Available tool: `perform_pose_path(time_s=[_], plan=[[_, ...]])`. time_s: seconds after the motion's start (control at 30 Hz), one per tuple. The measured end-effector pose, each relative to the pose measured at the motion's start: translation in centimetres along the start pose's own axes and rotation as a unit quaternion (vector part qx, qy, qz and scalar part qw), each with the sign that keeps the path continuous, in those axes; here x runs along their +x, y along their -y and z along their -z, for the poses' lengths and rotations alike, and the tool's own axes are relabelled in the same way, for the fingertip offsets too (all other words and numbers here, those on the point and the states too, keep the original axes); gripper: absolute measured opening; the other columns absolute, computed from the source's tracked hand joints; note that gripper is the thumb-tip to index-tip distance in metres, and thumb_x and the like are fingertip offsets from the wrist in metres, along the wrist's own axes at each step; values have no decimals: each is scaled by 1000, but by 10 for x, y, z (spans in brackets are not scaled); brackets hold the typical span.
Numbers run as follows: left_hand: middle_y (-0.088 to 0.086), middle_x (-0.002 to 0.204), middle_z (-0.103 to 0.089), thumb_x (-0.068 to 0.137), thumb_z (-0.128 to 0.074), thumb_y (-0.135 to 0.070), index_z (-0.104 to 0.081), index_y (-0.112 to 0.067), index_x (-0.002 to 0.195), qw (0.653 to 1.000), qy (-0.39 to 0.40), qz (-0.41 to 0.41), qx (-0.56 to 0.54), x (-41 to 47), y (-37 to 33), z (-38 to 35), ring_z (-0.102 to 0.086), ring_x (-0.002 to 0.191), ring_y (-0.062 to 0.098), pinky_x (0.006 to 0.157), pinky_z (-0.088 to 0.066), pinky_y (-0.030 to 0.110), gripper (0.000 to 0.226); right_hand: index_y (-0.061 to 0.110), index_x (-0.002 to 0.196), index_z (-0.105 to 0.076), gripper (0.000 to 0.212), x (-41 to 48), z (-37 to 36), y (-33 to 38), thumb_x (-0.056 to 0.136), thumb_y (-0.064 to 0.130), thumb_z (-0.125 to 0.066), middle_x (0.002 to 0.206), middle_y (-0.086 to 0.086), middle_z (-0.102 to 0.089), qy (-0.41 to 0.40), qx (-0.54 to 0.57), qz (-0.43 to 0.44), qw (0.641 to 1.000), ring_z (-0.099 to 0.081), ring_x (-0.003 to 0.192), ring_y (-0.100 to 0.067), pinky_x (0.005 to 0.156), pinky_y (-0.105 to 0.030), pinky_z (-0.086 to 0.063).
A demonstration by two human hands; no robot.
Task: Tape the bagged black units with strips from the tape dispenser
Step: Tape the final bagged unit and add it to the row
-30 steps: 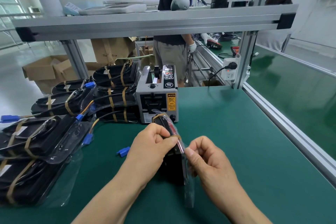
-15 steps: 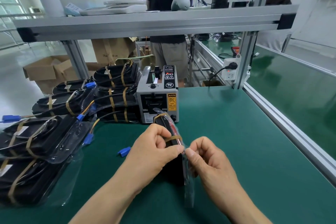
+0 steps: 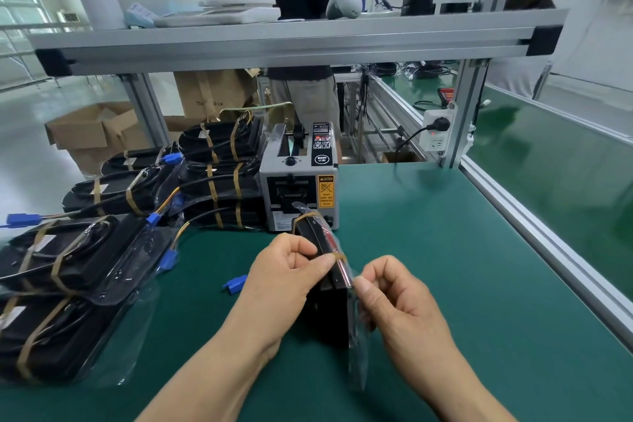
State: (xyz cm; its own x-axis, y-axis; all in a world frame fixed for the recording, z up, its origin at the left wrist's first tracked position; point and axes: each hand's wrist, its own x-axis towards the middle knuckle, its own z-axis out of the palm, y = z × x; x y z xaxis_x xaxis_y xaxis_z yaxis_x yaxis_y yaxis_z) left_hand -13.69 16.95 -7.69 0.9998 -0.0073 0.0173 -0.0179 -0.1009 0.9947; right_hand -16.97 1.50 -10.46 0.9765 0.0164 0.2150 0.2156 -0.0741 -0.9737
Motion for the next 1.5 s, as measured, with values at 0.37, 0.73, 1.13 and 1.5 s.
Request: perform_pose_path(time_s=[0.37, 0.73, 1.13, 1.5], plan=[[-6, 60, -46, 84, -74, -12, -60, -17, 98, 1000, 26, -16, -1, -3, 9, 3, -46, 61, 11, 69, -43, 29, 21, 19, 73, -53, 26, -1, 2, 0, 96, 11, -60, 55, 10, -53, -10, 10, -7, 1000, -47, 53, -4, 55, -15, -42], [-5, 62, -47, 76, -81, -25, -60, -18, 101, 999, 44, -12, -3, -4, 9, 5, -47, 60, 9, 66, -44, 26, 33, 21, 74, -55, 25, 0, 4, 2, 97, 13, -60, 57, 10, -53, -9, 3, -12, 1000, -48, 55, -5, 56, -17, -43], [-7, 63, -46, 75, -80, -16, -60, -18, 102, 998, 62, -22, 8, -5, 8, 7, -47, 63, 11, 68, -45, 28, 34, 24, 76, -56, 20, -2, 5, 5, 93, 21, -65, 58, 10, -50, -25, -17, -3, 1000, -44, 55, -6, 55, -19, -39], [-8, 62, -47, 80, -78, -9, -60, -17, 103, 998, 61, -22, 1, -3, 11, 8, -47, 63, 10, 71, -47, 31, 31, 26, 77, -58, 20, -9, -2, 13, 86, 16, -73, 54, 12, -48, -45, -81, 59, 994, -42, 52, 0, 51, -12, -37]])
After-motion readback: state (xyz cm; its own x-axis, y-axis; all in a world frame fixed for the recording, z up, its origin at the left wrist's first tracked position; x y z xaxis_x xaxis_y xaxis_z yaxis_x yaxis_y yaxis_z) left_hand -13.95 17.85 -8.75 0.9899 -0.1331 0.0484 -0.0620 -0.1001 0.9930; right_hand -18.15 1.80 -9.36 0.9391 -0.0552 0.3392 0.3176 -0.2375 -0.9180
